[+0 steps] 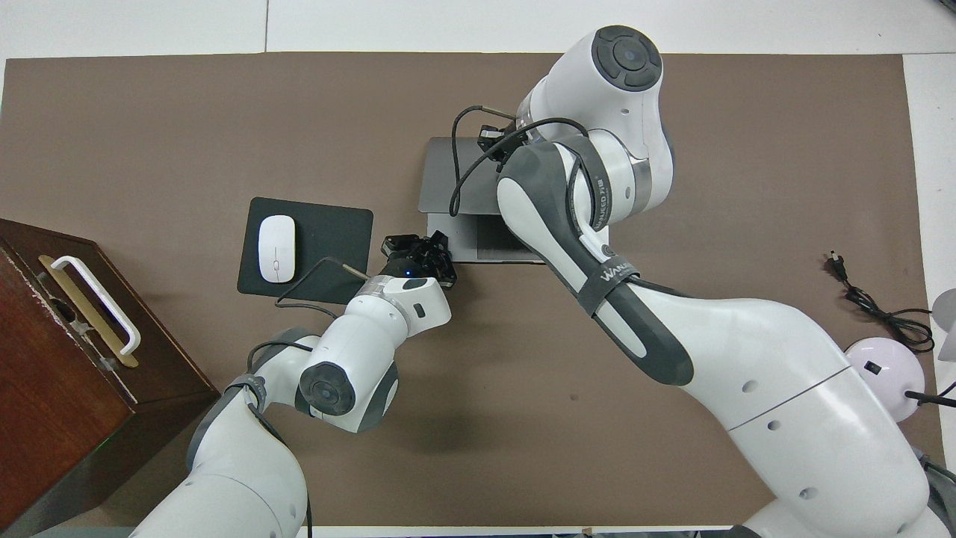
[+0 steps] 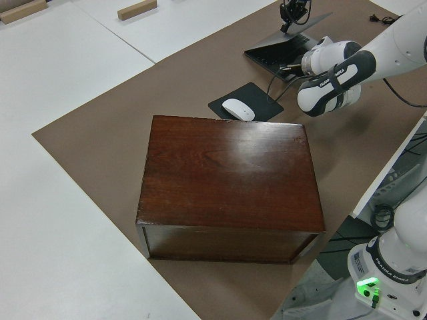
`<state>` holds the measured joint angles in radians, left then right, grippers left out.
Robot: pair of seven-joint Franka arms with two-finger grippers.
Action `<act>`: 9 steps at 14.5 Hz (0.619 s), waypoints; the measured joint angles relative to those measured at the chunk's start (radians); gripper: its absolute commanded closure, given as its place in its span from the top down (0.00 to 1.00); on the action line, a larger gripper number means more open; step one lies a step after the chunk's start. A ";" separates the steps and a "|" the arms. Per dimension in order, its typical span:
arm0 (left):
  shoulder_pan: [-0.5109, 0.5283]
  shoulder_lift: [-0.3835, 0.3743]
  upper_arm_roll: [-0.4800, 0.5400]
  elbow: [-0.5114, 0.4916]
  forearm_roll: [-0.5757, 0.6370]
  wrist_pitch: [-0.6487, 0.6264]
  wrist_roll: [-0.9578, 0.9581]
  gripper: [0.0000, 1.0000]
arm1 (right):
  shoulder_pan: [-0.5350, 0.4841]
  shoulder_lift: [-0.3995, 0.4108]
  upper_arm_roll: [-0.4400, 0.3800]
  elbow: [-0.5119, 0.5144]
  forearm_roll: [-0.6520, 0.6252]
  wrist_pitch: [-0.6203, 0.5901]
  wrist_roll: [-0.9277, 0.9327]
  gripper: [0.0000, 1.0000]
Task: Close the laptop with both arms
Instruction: 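Press the laptop lid fully shut with the right gripper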
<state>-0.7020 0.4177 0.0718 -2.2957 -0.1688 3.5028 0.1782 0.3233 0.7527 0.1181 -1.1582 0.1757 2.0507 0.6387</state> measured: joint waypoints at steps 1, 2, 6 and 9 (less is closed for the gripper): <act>0.000 0.000 0.000 0.000 0.000 0.000 0.000 0.00 | 0.000 -0.001 0.001 -0.007 0.000 0.005 0.000 0.00; 0.000 0.000 0.000 0.000 0.000 0.000 0.000 0.00 | 0.000 -0.004 0.001 -0.017 0.001 0.014 0.000 0.00; 0.000 0.000 0.000 0.000 0.000 0.000 0.001 0.00 | 0.000 -0.013 0.002 -0.063 0.001 0.060 0.000 0.00; 0.000 0.000 0.000 0.000 0.000 0.001 0.007 0.00 | 0.000 -0.014 0.003 -0.088 0.002 0.094 0.000 0.00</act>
<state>-0.7020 0.4180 0.0716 -2.2957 -0.1688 3.5034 0.1854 0.3233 0.7391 0.1206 -1.2464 0.1772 2.1444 0.6386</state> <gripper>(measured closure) 0.991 0.991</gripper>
